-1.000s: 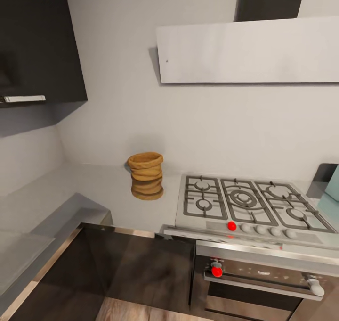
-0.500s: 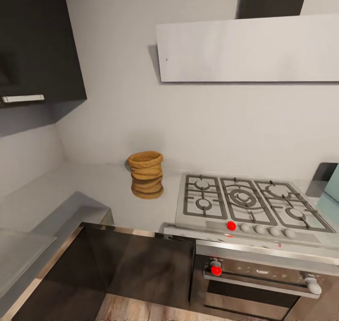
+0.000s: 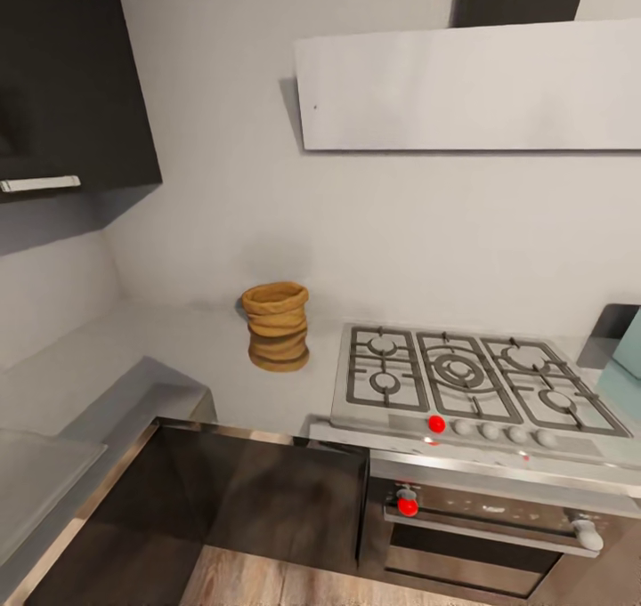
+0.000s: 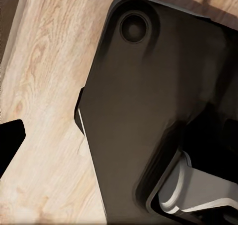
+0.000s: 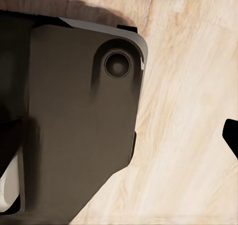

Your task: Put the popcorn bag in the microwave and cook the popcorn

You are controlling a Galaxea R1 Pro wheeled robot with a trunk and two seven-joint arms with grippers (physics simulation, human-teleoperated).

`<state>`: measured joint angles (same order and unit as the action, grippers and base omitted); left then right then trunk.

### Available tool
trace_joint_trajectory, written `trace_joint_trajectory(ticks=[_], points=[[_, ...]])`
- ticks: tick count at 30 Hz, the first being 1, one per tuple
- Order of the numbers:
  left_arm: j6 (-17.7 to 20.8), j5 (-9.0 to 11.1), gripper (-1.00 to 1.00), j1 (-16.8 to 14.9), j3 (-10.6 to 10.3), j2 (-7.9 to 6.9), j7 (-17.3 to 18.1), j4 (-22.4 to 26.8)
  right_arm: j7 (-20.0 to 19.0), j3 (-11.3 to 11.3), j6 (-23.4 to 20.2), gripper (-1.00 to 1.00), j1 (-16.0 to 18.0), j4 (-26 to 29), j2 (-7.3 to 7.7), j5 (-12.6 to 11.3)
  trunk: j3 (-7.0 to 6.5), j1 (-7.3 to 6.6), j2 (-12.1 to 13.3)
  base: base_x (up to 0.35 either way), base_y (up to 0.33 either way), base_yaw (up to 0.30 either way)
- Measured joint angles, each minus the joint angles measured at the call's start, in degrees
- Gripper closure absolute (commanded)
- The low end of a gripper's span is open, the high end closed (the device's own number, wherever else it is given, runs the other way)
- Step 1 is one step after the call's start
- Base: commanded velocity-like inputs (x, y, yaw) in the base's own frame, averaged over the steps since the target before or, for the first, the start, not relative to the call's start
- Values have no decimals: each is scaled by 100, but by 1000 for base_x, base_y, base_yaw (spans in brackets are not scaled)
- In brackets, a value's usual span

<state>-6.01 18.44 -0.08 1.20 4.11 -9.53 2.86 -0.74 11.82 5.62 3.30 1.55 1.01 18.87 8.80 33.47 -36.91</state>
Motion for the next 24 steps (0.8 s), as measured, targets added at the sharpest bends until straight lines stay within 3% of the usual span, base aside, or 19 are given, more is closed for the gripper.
trace_joint_trajectory(ticks=[24], points=[[-1,-4,-100,0,-3,0,0,-1,51,1,-21,-100,0,0,3,-8,-210,-528,965,0,0,14]])
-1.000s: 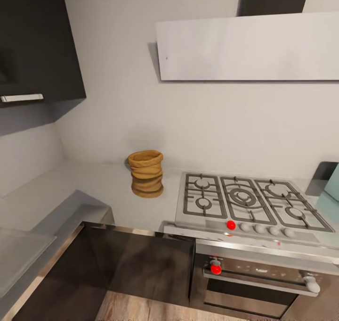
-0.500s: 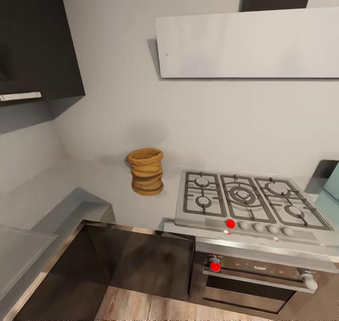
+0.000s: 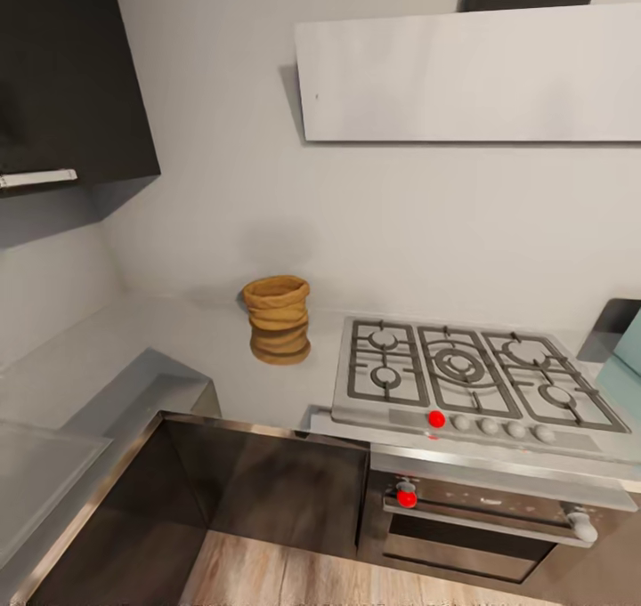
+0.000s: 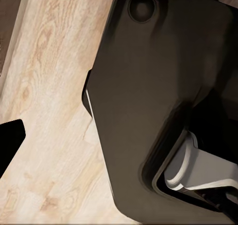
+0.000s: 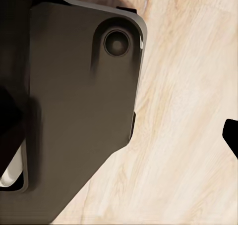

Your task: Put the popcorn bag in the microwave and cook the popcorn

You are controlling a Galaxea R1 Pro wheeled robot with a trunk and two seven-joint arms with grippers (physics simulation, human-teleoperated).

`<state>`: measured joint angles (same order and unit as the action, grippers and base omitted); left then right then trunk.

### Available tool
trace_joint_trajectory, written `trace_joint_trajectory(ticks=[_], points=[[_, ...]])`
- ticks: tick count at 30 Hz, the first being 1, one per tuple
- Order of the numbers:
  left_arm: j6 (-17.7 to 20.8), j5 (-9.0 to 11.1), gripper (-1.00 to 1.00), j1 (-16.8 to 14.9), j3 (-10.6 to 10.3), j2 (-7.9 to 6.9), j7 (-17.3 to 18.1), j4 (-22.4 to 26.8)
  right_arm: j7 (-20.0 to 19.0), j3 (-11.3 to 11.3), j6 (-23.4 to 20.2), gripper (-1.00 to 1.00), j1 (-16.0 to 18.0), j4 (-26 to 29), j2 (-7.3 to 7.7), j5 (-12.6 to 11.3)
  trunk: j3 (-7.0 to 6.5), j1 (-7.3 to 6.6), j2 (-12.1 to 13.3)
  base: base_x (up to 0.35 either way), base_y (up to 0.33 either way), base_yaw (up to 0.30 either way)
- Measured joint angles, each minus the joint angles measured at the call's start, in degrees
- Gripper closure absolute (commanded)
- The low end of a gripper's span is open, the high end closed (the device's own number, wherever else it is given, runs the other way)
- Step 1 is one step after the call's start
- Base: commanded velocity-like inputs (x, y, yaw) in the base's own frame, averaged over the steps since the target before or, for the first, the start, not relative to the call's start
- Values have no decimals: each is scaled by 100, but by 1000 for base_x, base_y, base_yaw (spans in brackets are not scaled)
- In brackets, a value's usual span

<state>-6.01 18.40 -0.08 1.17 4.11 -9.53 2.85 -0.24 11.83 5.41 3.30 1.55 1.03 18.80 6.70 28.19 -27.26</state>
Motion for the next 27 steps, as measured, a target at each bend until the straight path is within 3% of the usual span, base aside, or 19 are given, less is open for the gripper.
trace_joint_trajectory(ticks=[11,27], points=[[0,4,-100,0,-1,0,-3,0,0,2,0,-100,0,0,19,-3,-97,-242,443,0,0,83],[0,4,-100,0,3,0,-1,0,0,-1,0,-100,0,0,25,2,51,-244,446,0,0,95]])
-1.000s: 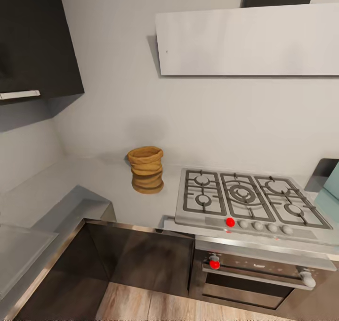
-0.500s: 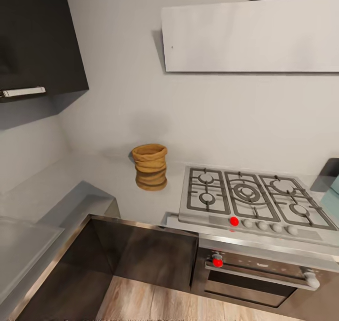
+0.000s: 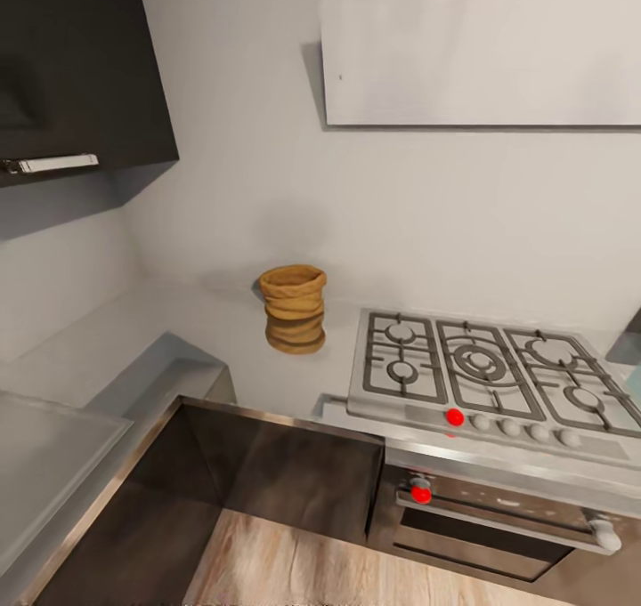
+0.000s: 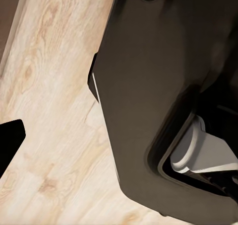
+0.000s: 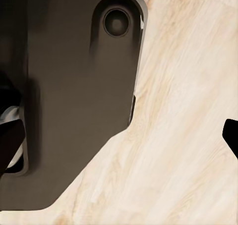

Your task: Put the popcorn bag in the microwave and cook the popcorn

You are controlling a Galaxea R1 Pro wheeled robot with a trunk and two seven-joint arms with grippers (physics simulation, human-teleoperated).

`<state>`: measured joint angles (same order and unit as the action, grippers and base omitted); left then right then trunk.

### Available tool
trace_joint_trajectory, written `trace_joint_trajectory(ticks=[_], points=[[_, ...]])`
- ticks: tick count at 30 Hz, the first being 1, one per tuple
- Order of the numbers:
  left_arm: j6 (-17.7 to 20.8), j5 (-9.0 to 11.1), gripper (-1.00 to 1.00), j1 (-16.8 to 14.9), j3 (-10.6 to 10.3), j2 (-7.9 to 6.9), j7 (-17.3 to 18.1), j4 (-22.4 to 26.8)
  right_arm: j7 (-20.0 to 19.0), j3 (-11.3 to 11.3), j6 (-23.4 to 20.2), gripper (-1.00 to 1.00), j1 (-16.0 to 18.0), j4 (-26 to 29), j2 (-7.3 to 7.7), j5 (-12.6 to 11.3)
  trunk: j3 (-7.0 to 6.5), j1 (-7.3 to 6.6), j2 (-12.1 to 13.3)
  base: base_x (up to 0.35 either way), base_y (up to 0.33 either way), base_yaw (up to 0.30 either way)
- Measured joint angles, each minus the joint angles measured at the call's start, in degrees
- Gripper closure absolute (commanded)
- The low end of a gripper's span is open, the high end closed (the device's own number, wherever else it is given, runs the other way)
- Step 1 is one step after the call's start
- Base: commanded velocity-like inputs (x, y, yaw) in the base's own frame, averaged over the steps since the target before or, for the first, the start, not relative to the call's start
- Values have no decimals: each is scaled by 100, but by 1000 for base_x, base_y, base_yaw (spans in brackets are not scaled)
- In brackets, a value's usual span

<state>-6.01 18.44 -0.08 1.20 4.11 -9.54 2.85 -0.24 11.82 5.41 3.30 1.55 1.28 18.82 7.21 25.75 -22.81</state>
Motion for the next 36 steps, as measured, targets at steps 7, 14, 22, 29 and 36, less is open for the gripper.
trace_joint_trajectory(ticks=[7,14,22,29,36], points=[[0,0,-100,0,-4,0,1,0,-36,0,3,-100,0,-1,2,-2,65,0,0,0,0,95],[0,0,-100,0,0,-1,-6,0,-40,0,3,-100,0,-1,2,4,130,0,0,0,0,94],[0,0,-100,0,1,0,-7,0,-41,0,4,-100,0,-1,2,5,204,0,-1,0,0,94],[0,0,-100,0,2,-14,-5,0,-40,0,2,-100,0,-1,2,5,269,0,-1,0,0,94],[0,0,-100,0,2,-17,-1,0,-40,4,6,-100,1,-1,2,2,334,0,-1,0,0,93]])
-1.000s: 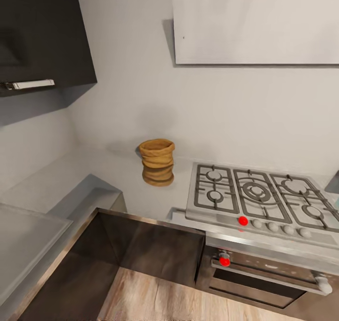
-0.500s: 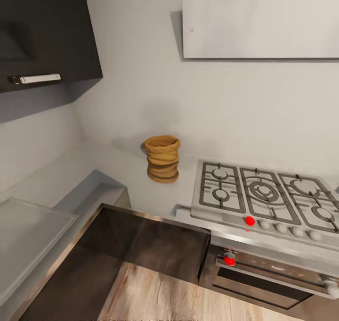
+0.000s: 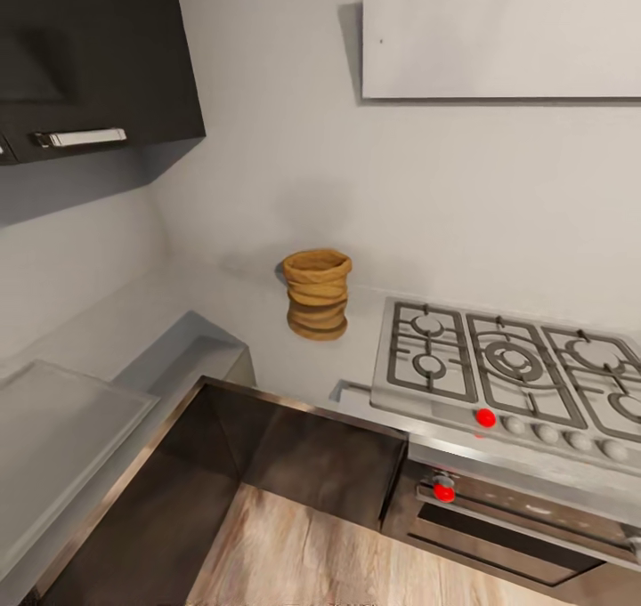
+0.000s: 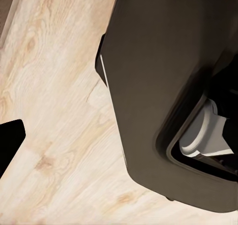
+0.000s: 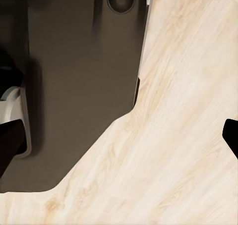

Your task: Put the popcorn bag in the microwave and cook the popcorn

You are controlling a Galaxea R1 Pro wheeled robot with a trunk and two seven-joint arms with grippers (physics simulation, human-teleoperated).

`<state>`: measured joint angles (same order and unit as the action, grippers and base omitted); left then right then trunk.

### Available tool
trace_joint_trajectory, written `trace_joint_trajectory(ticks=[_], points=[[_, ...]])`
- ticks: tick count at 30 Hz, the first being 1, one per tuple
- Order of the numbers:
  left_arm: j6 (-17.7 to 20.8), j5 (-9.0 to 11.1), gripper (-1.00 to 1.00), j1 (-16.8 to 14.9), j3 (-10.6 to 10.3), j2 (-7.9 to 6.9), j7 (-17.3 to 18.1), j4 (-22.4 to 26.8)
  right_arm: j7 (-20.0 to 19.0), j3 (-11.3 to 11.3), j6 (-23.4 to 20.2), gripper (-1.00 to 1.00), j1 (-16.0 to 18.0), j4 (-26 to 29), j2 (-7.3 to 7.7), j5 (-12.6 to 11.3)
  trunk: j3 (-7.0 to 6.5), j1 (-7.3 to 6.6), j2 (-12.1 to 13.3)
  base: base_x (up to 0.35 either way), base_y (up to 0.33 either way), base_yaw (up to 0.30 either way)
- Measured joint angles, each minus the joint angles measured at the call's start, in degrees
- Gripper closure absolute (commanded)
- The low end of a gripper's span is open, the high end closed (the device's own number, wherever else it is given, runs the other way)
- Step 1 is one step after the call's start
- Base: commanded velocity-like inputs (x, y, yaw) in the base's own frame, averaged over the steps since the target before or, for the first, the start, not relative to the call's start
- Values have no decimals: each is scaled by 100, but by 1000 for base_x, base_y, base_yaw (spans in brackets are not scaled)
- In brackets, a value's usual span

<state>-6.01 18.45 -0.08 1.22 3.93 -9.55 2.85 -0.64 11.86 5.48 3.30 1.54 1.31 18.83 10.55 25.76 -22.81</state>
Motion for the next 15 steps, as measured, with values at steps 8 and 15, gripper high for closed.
trace_joint_trajectory(ticks=[8,15], points=[[1,5,-100,0,0,0,-1,1,0,60,3,-100,0,1,2,-37,74,0,0,0,0,19],[1,3,-100,0,0,0,-3,1,1,65,3,-100,0,1,0,-43,139,0,0,0,0,0]])
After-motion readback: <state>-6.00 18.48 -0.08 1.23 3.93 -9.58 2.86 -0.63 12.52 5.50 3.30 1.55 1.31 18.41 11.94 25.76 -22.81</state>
